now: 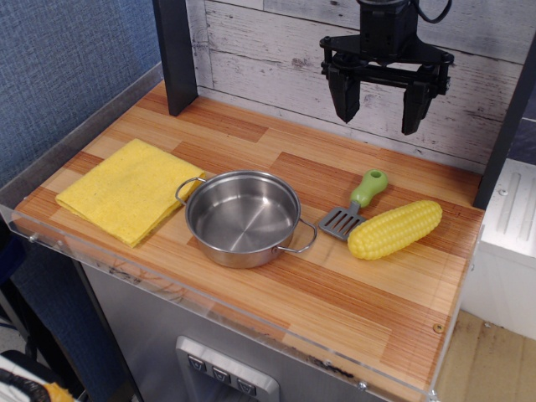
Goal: Move the towel behind the pan
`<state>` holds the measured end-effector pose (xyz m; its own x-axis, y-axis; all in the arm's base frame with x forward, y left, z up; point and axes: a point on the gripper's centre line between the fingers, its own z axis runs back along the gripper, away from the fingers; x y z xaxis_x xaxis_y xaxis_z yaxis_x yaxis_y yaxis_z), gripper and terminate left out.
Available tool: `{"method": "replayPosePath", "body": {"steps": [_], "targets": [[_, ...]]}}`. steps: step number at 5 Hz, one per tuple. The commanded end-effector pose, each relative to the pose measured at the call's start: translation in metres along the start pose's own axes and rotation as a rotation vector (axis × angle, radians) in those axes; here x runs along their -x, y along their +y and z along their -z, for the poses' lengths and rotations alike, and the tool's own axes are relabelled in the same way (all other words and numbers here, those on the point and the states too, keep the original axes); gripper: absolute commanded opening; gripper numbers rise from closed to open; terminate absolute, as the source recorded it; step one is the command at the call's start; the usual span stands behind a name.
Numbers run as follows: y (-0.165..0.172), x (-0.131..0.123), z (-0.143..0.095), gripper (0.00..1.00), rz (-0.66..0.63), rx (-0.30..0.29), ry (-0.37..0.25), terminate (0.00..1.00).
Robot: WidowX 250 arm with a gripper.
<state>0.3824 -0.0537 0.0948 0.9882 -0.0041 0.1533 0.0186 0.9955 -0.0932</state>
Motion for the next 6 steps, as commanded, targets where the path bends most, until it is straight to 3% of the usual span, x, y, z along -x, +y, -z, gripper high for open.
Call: {"method": "replayPosePath", "body": {"steps": [1,3,6], "targets": [[0.000,0.000,0.000,1.00,0.000,0.000,0.000,0.00],[0.039,0.010,-0.036,1.00,-0.141,0.010,-0.052,0.00],[0.095,0.059,-0.077,1.00,-0.393,0.002,-0.128,0.00]]}}
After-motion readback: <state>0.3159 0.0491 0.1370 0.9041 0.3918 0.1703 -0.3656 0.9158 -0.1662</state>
